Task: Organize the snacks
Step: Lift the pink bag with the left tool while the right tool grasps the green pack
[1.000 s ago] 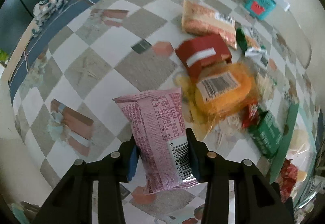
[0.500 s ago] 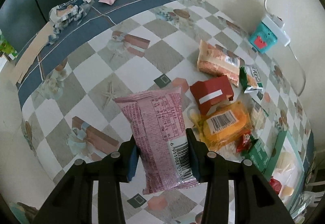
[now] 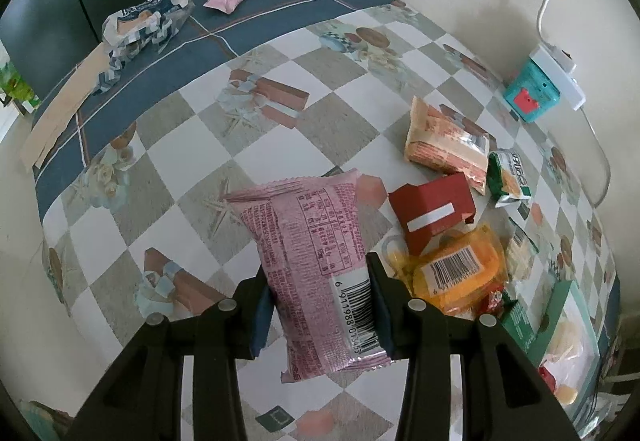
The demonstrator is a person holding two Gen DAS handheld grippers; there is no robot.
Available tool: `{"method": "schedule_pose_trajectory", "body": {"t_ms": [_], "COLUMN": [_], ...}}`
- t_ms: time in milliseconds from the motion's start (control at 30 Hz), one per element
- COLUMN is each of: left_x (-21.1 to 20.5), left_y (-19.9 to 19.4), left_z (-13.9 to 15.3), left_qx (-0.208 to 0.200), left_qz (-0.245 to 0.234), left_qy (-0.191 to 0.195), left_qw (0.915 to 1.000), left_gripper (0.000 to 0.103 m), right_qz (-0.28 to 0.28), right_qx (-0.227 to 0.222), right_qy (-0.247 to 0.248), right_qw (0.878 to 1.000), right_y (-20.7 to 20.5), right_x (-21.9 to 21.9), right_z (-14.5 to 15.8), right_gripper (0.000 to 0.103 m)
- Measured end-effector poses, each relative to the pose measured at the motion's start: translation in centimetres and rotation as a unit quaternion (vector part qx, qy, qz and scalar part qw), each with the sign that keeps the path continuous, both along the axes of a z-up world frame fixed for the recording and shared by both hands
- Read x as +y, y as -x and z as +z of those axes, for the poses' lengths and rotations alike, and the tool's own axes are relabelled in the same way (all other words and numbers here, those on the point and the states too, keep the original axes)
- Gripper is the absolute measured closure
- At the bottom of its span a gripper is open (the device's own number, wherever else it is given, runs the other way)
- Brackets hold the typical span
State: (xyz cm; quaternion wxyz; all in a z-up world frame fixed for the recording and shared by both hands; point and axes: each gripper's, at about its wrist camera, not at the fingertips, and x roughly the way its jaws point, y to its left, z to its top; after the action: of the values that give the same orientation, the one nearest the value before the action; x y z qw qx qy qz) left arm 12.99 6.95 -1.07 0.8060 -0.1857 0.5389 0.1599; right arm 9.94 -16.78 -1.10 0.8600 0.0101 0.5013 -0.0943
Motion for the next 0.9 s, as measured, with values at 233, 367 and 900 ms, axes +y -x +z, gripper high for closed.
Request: {"method": "schedule_pose_trajectory", "body": {"t_ms": [233, 367, 900], "left_x": [-0.1, -0.3, -0.5], "left_y": [-0.7, -0.9, -0.8], "left_z": [-0.7, -0.8, -0.9], "left_qx": [0.0, -0.003, -0.007], "left_qz": [0.004, 0.006, 0.002], "left_qy": [0.001, 0.005, 0.011], "left_qw": [1.0, 1.0, 0.9999], "left_gripper": [0.059, 0.059, 0.059], "right_qz": [0.081, 0.163, 0.213], "right_qx": [-0.006, 0.005, 0.104], "right_qy": [0.017, 0.024, -0.024], "right_qw": [0.997, 0.986, 0.971], "right_y": [-3.3, -5.0, -8.2], "right_x": [0.4, 1.9, 2.8], "right_z": [1.1, 1.0, -5.2], "right_gripper": [0.0, 0.0, 0.016]}}
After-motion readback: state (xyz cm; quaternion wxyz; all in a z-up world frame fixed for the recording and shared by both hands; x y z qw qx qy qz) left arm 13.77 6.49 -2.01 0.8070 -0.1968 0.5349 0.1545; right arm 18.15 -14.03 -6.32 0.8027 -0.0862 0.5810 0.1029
